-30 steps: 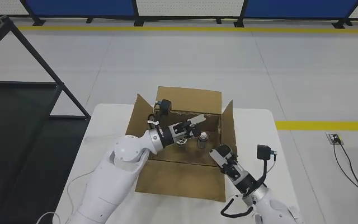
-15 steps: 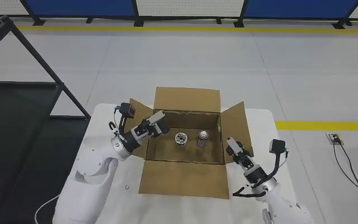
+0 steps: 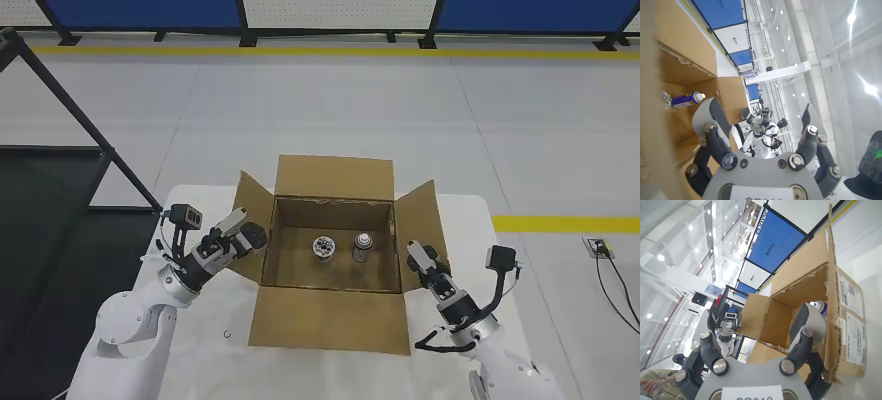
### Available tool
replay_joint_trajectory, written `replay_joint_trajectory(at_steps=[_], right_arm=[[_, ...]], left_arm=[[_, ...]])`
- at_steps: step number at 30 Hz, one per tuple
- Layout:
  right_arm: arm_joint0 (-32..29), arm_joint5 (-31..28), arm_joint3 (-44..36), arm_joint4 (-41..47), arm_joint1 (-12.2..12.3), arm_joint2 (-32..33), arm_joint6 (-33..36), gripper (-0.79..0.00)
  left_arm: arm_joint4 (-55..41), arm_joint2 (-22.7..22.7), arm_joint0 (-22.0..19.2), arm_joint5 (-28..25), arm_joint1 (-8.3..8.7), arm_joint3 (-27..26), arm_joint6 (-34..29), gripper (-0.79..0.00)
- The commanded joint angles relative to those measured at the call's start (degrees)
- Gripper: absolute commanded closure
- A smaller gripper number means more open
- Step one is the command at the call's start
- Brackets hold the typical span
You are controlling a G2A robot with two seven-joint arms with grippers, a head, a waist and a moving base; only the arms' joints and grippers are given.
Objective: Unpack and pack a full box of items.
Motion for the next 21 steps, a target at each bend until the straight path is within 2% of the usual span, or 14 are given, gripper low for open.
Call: replay_joint_trajectory(at_steps=[1, 5, 11, 21], right_arm=[[-0.16, 0.42, -0.59, -0.25, 0.03, -0.02, -0.22, -0.785], [0.58, 2.94, -0.59, -1.22, 0.07, 0.17, -0.93, -0.785], [2.22, 9.82, 0.24, -4.20, -0.07, -0.49, -3.54, -0.785], [3.63, 14.24, 3.36, -3.64, 0.27, 0.02, 1.83, -0.785]], left_arm=[[-0.28, -0.94, 0.96, 0.11, 0.22, -0.45, -0.41, -0.785], [-0.75, -2.57, 2.77, -0.28, 0.57, -1.62, -0.42, -0.785], [-0.97, -5.22, 5.76, -1.37, 1.06, -3.55, 0.31, -0.785], [-0.96, -8.77, 7.52, -0.48, 1.95, -3.01, 0.10, -0.785]])
